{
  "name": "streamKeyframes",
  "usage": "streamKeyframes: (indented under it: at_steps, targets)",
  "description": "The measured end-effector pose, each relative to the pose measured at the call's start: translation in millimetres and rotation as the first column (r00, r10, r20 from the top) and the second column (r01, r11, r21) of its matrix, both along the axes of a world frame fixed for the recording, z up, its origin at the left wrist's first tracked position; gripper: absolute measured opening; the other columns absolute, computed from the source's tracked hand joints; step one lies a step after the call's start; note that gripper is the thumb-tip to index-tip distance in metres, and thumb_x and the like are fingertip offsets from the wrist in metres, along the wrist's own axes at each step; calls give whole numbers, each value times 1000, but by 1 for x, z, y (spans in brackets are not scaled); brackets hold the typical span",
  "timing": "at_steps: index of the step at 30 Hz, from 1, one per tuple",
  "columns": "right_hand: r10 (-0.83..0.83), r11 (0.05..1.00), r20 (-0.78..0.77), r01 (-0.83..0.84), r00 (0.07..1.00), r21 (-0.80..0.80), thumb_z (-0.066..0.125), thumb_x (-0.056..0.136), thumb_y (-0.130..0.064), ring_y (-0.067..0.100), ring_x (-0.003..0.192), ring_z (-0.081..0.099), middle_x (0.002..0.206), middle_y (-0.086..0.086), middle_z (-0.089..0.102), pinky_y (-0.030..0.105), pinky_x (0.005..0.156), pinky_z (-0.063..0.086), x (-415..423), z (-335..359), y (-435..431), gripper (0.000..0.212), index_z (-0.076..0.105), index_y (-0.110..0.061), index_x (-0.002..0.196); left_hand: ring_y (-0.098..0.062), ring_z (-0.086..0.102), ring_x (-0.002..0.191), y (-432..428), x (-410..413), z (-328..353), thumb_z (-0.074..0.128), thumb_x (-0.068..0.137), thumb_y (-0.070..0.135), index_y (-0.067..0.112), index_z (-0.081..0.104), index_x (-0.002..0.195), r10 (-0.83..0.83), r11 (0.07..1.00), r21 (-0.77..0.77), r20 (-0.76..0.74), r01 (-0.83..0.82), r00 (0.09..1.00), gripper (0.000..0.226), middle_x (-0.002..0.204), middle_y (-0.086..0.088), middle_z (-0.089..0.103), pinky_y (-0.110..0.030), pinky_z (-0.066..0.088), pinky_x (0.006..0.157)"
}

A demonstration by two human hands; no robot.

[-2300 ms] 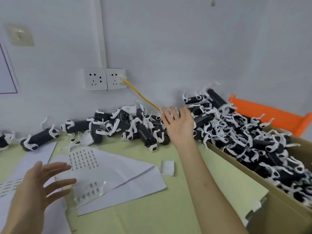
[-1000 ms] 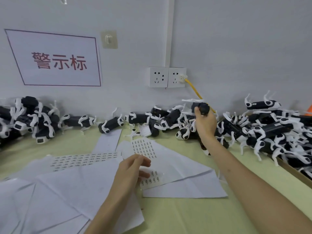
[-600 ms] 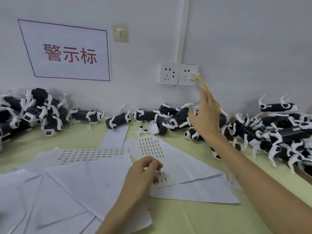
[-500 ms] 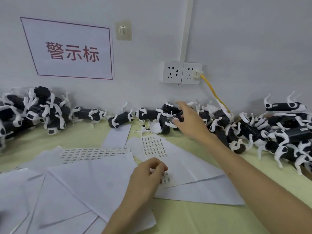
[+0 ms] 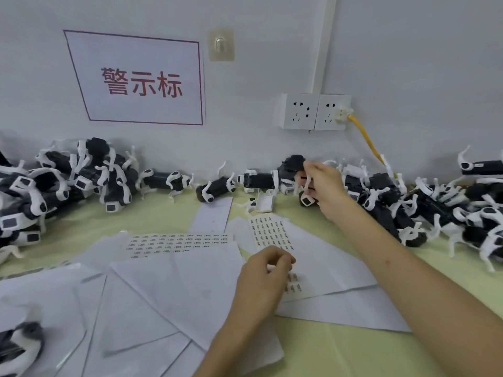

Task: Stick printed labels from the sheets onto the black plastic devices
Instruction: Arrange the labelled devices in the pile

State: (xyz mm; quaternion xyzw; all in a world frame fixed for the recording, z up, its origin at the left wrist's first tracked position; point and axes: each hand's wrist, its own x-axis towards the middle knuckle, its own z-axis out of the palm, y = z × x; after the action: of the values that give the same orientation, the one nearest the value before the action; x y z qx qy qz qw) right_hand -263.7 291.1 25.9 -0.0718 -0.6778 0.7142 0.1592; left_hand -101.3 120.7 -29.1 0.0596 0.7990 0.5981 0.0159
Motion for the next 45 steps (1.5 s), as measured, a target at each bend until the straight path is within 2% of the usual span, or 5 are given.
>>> streamKeyframes:
  at_steps: [13,24,31,38,45]
  targets:
    - [-76,966,-226,128,971,225,60,101,-16,7,86,73,99,-3,74,16,69,53,43,10,32,20,68,-20,119,-14,69,68,-3,2,0,50,104,18,17,71,102,23,983,180,94,-40,995,21,99,-1,75,-19,51,60]
    - [-311,162,-255,315,916,935,62,93,-14,34,122,51,128,11,60,46,103,31,-22,15,48,40,62,-19,132,-3,62,73,7,1,-21,54,97,25,29,67,85,21,991,-133,-103,-34,994,18,83,13,69,-20,50,71]
    - [116,302,-229,186,966,935,53,93,4,29,121,57,136,8,59,44,108,43,-60,-1,-18,42,64,-12,131,-5,54,83,17,-8,-31,49,96,35,28,60,95,-23,927,-368,-234,-66,972,13,96,9,54,-10,36,66]
    - [28,-172,5,0,1000,985,63,94,-21,22,118,59,127,-2,66,40,103,28,-112,-20,-30,34,63,-26,127,-5,49,82,18,-17,-34,43,98,42,28,58,107,-104,882,-472,-222,-13,969,23,104,8,46,-19,41,76]
    - [-7,-28,-59,59,998,998,60,97,-18,25,110,60,117,1,70,40,104,29,-138,-8,-28,21,74,-24,113,-5,50,88,19,-24,-34,43,99,42,28,60,110,-107,875,-484,-182,6,977,25,107,4,45,-18,39,75]
